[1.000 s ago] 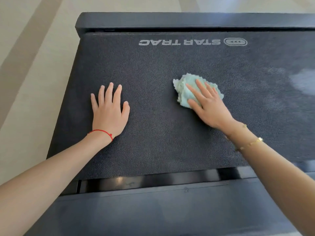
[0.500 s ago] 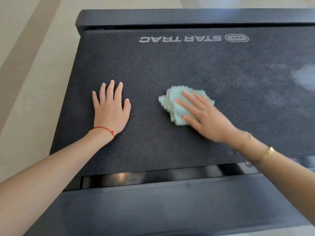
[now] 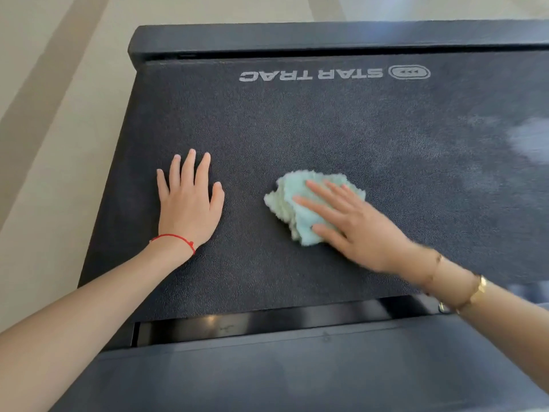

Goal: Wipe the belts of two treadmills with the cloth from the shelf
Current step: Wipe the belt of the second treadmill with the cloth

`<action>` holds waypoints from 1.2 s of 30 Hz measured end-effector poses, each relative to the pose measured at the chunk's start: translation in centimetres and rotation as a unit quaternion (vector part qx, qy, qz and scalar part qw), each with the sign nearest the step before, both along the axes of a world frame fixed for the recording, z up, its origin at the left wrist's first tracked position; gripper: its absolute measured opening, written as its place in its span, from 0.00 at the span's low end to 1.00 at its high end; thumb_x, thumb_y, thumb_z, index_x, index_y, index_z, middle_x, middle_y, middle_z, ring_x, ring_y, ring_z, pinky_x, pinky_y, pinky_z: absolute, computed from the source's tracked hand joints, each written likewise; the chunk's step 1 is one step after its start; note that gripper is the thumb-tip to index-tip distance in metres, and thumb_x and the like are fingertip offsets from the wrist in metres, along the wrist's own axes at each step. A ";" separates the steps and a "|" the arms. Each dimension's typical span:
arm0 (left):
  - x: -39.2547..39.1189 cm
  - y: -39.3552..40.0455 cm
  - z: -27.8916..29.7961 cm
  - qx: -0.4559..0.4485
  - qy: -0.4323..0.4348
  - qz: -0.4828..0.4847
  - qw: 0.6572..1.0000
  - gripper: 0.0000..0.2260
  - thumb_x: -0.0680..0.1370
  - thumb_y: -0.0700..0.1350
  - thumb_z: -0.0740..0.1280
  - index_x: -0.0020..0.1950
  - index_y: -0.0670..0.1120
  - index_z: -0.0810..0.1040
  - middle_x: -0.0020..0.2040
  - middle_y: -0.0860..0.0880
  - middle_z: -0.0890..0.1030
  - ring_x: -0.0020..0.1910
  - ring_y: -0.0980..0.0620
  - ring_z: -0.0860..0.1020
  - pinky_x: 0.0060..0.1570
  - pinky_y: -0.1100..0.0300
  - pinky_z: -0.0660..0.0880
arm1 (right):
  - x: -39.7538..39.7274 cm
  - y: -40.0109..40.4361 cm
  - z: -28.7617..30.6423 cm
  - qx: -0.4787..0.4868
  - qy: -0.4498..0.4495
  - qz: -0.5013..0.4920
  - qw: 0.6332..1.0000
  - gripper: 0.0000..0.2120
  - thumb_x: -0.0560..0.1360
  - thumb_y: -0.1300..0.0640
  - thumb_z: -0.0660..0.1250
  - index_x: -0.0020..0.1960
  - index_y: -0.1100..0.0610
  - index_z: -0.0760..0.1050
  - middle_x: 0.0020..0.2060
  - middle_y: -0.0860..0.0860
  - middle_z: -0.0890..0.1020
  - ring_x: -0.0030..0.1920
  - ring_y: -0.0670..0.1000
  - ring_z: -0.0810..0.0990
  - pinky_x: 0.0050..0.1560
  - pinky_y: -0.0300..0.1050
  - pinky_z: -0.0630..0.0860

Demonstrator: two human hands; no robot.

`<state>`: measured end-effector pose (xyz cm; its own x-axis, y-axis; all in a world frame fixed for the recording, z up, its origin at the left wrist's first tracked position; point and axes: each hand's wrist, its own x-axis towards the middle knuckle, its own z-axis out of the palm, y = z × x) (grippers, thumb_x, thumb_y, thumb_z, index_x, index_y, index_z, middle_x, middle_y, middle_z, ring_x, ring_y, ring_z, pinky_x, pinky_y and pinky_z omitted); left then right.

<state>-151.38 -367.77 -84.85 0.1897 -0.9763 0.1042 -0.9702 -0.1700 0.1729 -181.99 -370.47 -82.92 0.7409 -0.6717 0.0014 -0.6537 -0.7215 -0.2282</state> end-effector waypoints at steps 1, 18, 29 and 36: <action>0.0 0.0 0.0 0.001 0.001 0.001 1.000 0.26 0.83 0.52 0.53 0.80 0.46 0.58 0.79 0.42 0.59 0.79 0.39 0.54 0.75 0.36 0.50 | -0.1 -2.6 -0.3 -0.007 -0.006 -0.041 0.999 0.26 0.82 0.41 0.47 0.78 0.45 0.56 0.79 0.51 0.55 0.79 0.55 0.51 0.78 0.51 0.45; -1.1 -6.3 0.8 0.048 0.030 0.003 0.998 0.26 0.83 0.54 0.51 0.81 0.50 0.52 0.81 0.47 0.51 0.80 0.43 0.46 0.75 0.34 0.44 | 1.1 -6.4 0.1 0.018 -0.040 -0.095 0.995 0.25 0.82 0.40 0.47 0.78 0.40 0.53 0.79 0.45 0.52 0.79 0.49 0.46 0.76 0.42 0.38; -1.8 -7.0 0.2 0.019 -0.012 0.008 1.000 0.30 0.79 0.57 0.45 0.80 0.49 0.58 0.79 0.45 0.59 0.78 0.39 0.54 0.72 0.29 0.51 | 12.6 -22.8 -0.6 -0.001 -0.006 -0.248 0.969 0.25 0.83 0.44 0.49 0.79 0.47 0.54 0.79 0.54 0.53 0.78 0.60 0.49 0.77 0.57 0.42; -1.9 -7.0 0.3 0.027 -0.014 0.008 1.000 0.29 0.80 0.56 0.46 0.80 0.48 0.58 0.79 0.45 0.60 0.78 0.39 0.55 0.72 0.29 0.52 | 6.7 -17.5 -0.3 -0.001 -0.040 -0.102 0.994 0.24 0.83 0.43 0.49 0.78 0.41 0.54 0.79 0.48 0.53 0.79 0.52 0.47 0.77 0.47 0.41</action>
